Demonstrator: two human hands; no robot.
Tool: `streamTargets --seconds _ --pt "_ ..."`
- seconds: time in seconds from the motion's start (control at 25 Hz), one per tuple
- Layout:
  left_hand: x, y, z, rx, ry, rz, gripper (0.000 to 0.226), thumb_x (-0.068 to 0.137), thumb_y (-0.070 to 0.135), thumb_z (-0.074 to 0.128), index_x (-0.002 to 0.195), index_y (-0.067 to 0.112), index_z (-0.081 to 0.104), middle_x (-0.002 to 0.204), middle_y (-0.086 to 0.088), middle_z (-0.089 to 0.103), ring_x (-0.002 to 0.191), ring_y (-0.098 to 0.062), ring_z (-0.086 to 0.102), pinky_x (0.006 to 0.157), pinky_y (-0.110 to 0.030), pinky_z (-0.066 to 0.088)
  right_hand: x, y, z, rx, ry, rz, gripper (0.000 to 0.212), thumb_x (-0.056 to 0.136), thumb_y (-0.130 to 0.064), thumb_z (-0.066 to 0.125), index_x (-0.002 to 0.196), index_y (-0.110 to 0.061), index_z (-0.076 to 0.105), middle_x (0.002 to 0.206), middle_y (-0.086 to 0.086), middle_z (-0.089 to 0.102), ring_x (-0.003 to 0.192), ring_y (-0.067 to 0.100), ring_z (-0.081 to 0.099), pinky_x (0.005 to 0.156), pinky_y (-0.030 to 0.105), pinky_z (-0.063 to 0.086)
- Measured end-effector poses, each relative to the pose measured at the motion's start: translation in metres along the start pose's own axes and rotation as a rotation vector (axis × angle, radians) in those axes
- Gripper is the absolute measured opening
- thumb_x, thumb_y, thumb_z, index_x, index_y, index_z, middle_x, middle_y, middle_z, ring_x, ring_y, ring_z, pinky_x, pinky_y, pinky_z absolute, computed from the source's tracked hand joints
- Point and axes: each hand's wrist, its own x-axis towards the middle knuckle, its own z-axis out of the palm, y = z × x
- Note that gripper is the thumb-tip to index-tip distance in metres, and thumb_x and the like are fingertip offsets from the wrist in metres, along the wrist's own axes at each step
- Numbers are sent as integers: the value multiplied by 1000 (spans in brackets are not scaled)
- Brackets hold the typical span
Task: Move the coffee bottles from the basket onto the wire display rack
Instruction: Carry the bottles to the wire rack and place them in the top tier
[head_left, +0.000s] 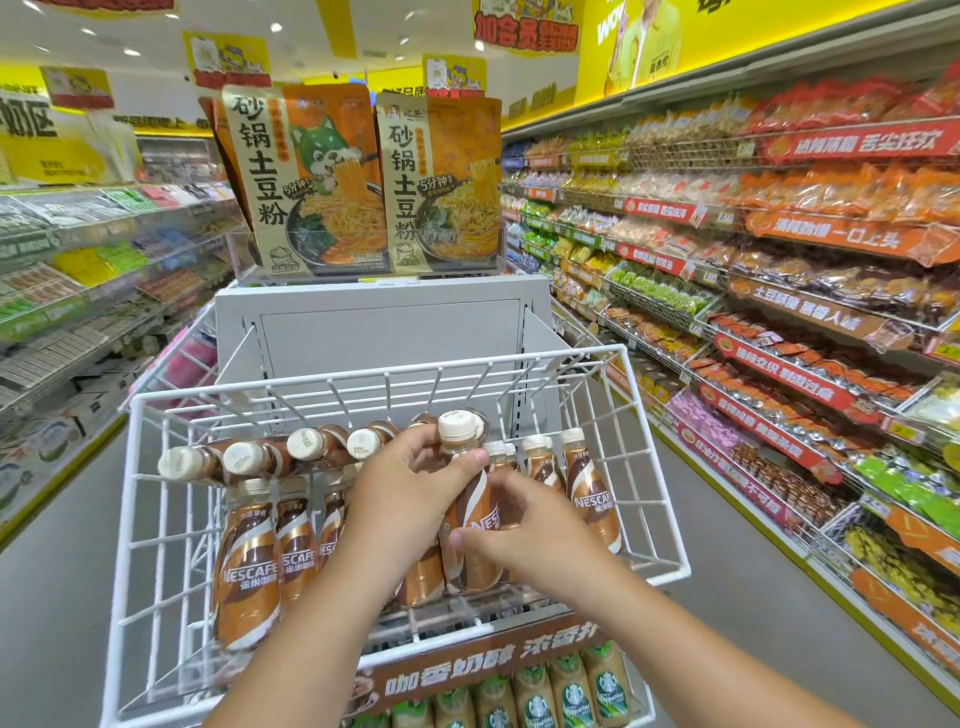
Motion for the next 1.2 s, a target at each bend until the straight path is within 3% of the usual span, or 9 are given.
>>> streamTargets --seconds 0.12,0.2,0.28,0.4,0.48,0.56,0.68,0.88,1.2 --pt "-6 -13 -12 268 -15 125 45 88 49 71 130 35 63 119 27 68 109 8 61 101 -28 51 0 4 -4 1 20 26 46 73 -50 86 112 -36 65 103 -23 70 95 -7 64 93 25 55" --pt "-10 -26 -28 639 -9 241 59 91 64 54 145 41 48 139 32 45 130 4 46 110 -31 42 2 10 -10 14 65 72 55 67 -55 85 116 -34 68 104 -19 73 97 -3 66 94 30 56" --pt "-14 -42 -41 965 4 317 72 92 75 34 155 40 33 157 22 32 149 -7 26 120 -36 29 4 15 -21 9 127 110 51 71 -52 86 112 -30 65 101 -19 69 96 -1 65 91 26 53" --pt "-19 -65 -49 1160 -22 258 84 87 82 9 161 40 11 170 8 2 157 -16 -3 125 -40 2 7 21 -38 9 189 130 45 78 -43 86 112 -30 59 106 -16 64 100 8 60 91 26 47" --pt "-21 -75 -49 1212 -5 254 86 87 84 7 161 40 9 170 6 -7 157 -18 -10 123 -41 -5 10 27 -42 0 210 137 59 79 -44 85 128 -22 61 118 -10 63 105 11 59 93 27 47" --pt "-24 -81 -49 1220 25 261 85 88 84 9 161 39 16 170 4 -3 157 -19 -10 126 -43 -3 12 32 -43 -16 221 152 61 80 -44 85 130 -18 60 111 -10 62 95 10 57 85 23 45" --pt "-27 -93 -48 1233 12 245 88 88 85 7 160 36 22 170 3 1 157 -20 -7 127 -46 1 11 34 -47 -120 233 193 38 83 -45 82 104 -27 55 88 -20 57 74 -2 55 62 19 45" --pt "-30 -104 -44 1258 -23 235 86 91 83 15 158 32 34 169 0 12 157 -23 6 124 -45 0 13 46 -59 -271 294 302 29 78 -48 81 83 -28 61 80 -9 70 76 13 68 72 35 55" --pt "-30 -104 -41 1220 15 258 92 82 86 -7 161 40 7 167 8 -15 155 -17 -18 122 -40 -15 22 63 -54 -412 289 387 34 80 -54 77 78 -27 56 75 -6 66 74 17 66 59 30 48"
